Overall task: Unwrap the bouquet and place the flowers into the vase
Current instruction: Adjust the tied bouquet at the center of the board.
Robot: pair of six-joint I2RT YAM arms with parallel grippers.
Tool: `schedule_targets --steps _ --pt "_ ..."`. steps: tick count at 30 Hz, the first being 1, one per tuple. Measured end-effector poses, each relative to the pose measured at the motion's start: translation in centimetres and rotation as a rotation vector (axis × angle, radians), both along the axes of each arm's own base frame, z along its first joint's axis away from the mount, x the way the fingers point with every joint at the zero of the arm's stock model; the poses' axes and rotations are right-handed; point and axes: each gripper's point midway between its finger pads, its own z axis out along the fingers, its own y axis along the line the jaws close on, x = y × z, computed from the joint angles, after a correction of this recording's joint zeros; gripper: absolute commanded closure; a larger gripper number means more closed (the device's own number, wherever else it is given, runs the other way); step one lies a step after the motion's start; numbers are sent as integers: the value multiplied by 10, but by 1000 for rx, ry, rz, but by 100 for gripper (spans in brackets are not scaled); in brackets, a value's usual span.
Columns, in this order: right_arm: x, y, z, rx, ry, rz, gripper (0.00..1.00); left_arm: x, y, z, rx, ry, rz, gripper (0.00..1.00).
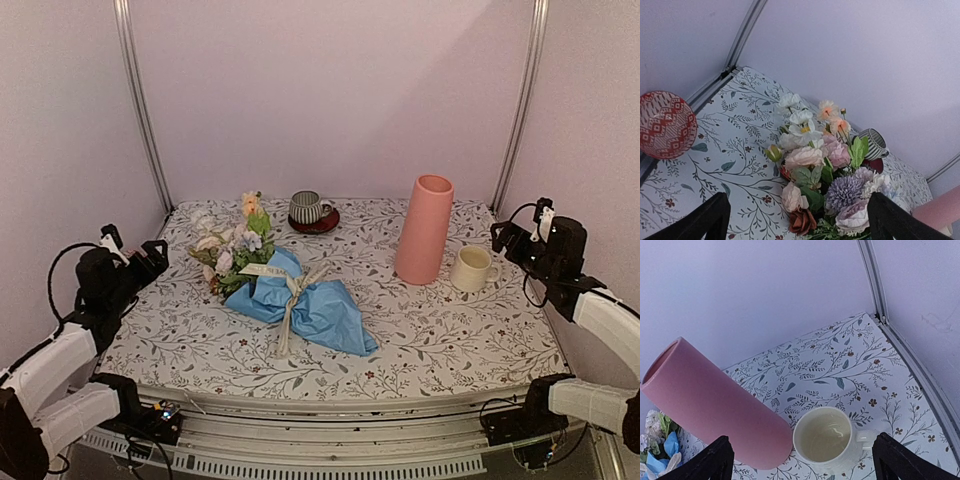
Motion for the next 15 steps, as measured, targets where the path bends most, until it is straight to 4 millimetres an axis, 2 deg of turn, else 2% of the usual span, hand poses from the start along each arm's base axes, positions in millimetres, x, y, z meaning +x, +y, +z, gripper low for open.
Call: schedule_targets --steps 5,9,12,15 --pt "-2 0 -13 16 61 -6 1 -4 -20 -24 -51 53 -107 2" --pt "-3 1 -17 33 85 -5 1 -15 -37 -52 -90 101 -203 2" --pt "-3 15 -22 41 105 76 1 -23 -54 -72 -146 145 -298 5" --pt "1 44 -26 37 135 184 1 -27 -73 -82 -212 172 -393 7"
